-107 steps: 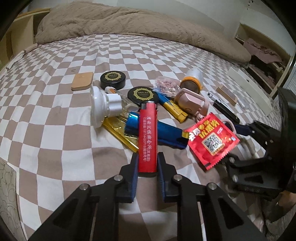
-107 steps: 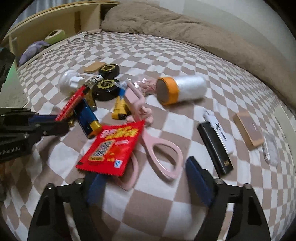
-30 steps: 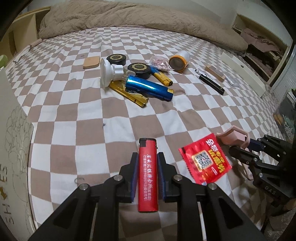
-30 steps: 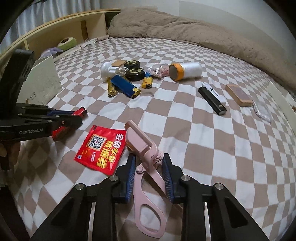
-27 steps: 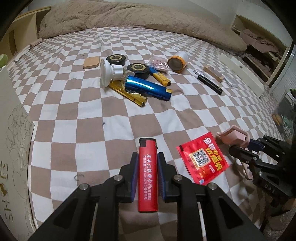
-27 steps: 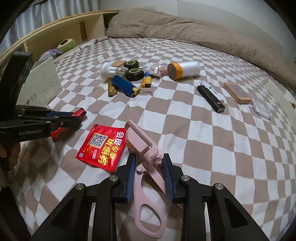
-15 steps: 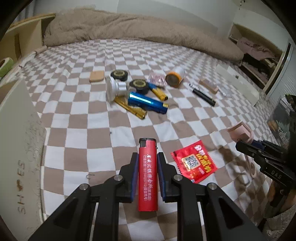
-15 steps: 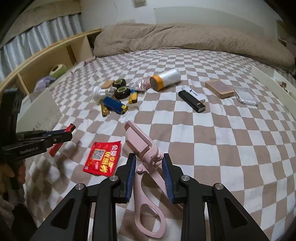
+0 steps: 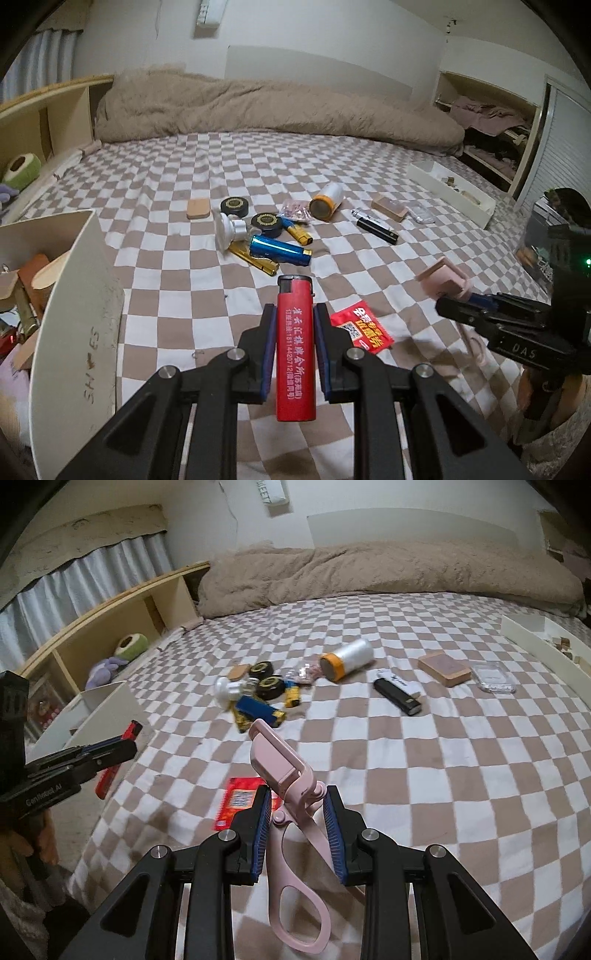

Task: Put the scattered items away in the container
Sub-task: 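Carry the red lighter with the left tool while the right tool carries the pink scissors to the white box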

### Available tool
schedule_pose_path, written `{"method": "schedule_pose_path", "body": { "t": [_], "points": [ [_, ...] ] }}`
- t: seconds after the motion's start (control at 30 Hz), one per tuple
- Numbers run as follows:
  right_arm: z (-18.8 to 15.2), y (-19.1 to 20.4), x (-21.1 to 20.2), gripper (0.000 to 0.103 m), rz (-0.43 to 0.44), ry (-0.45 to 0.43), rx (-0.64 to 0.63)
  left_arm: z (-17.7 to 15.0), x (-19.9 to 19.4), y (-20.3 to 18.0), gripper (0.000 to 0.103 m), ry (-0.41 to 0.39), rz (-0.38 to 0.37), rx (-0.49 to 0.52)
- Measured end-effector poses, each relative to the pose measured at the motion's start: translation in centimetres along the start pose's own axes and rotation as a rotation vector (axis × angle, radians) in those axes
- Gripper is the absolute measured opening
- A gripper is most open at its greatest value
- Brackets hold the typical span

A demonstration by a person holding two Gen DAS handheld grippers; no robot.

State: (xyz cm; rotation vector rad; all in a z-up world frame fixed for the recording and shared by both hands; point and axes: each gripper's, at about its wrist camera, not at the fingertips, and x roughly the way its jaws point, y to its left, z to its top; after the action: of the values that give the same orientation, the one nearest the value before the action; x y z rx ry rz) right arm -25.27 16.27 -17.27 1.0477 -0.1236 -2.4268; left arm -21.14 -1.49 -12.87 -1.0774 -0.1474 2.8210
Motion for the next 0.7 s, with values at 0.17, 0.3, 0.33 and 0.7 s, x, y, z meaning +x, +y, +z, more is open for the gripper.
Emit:
{"method": "schedule_pose_path", "body": {
  "t": [0.17, 0.3, 0.33, 0.7],
  "points": [
    [-0.3, 2.1, -0.8, 0.03, 0.031, -0.034, 0.007, 0.0, -2.0, -0.2, 0.02, -0.047, -0.002, -0.007],
    [-0.2, 3.8, -1.2, 0.03, 0.062, -0.045, 0.018, 0.4, -3.7, 0.3, 0.02, -0.081, -0.009, -0.02],
    [-0.1, 4.2, -1.4, 0.03, 0.069, -0.048, 0.018, 0.4, -4.1, 0.4, 0.02, -0.087, -0.01, -0.023],
    [2.1, 10.9, -3.0, 0.03, 0.164, -0.089, -0.048, 1.0, -9.8, 2.3, 0.02, -0.169, -0.022, -0.032]
  ]
}}
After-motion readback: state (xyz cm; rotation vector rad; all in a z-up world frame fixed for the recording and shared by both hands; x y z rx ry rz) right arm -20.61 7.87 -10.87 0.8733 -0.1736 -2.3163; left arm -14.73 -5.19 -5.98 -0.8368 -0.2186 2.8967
